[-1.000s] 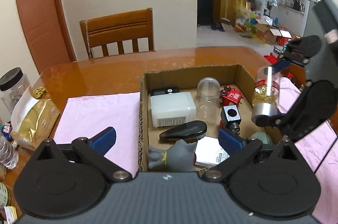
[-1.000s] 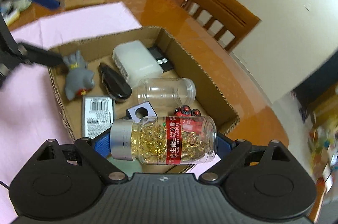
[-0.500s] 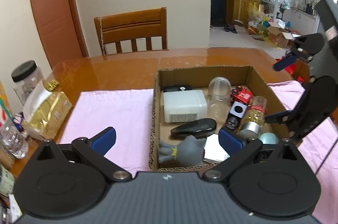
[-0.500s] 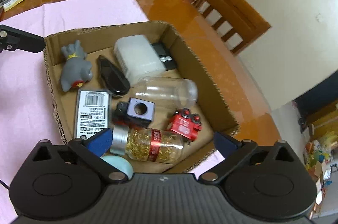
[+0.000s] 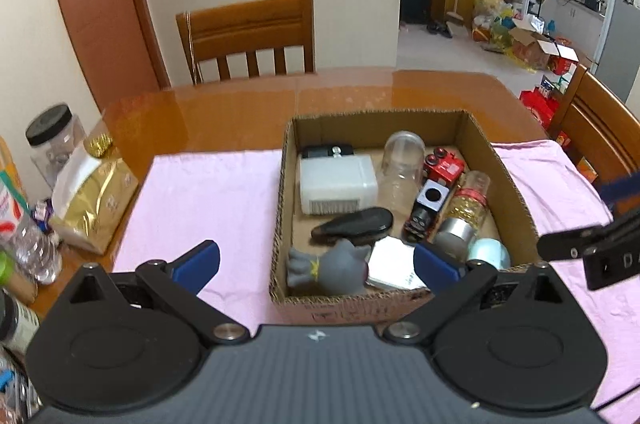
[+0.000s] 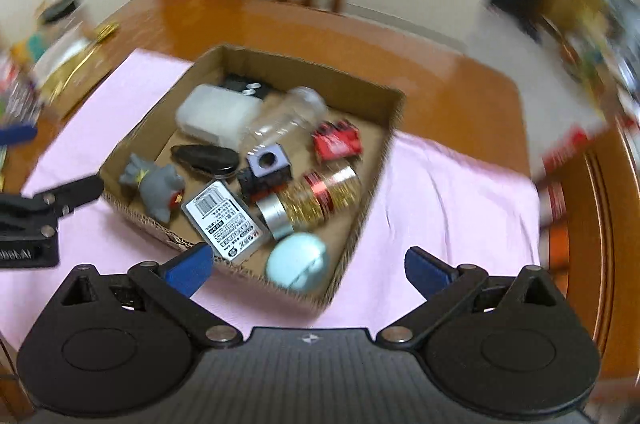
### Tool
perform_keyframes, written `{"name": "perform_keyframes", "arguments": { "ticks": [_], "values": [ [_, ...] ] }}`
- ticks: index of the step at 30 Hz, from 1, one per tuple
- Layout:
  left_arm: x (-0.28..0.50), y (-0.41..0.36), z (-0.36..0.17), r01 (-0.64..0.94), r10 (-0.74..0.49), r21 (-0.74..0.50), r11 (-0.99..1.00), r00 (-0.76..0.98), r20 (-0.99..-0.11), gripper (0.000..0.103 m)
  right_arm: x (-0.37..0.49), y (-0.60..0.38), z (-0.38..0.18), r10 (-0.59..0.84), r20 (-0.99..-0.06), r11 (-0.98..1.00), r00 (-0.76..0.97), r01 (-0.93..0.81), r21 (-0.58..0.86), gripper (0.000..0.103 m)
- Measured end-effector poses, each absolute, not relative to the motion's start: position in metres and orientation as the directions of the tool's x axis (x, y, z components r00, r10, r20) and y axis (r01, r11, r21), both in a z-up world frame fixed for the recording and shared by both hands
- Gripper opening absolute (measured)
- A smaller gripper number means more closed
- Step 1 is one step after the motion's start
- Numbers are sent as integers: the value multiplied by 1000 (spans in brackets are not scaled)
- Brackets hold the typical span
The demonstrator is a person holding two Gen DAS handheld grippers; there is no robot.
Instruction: Organize rigid objects
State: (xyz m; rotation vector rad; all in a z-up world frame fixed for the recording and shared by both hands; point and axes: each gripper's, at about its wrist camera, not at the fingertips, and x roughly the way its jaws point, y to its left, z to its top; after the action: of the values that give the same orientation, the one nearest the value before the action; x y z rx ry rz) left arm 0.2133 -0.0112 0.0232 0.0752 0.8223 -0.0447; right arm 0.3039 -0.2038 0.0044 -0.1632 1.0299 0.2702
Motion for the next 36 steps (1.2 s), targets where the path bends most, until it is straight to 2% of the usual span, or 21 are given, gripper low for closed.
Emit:
{"name": "perform_keyframes", "arguments": {
  "ticks": [5, 10, 36],
  "values": [
    [211, -20, 31, 92, -15, 59, 994, 649, -760, 102, 279, -215, 7, 122, -865, 991, 486, -104, 81, 103],
    [211, -27, 37, 104, -4, 78, 991, 623, -782, 102, 265, -218, 13, 77, -848, 997, 524, -23, 76, 103],
    [204, -27, 46, 85, 12, 78, 993, 599, -801, 102, 255, -209, 20, 94, -834, 995, 544, -30, 92, 103]
  ]
}}
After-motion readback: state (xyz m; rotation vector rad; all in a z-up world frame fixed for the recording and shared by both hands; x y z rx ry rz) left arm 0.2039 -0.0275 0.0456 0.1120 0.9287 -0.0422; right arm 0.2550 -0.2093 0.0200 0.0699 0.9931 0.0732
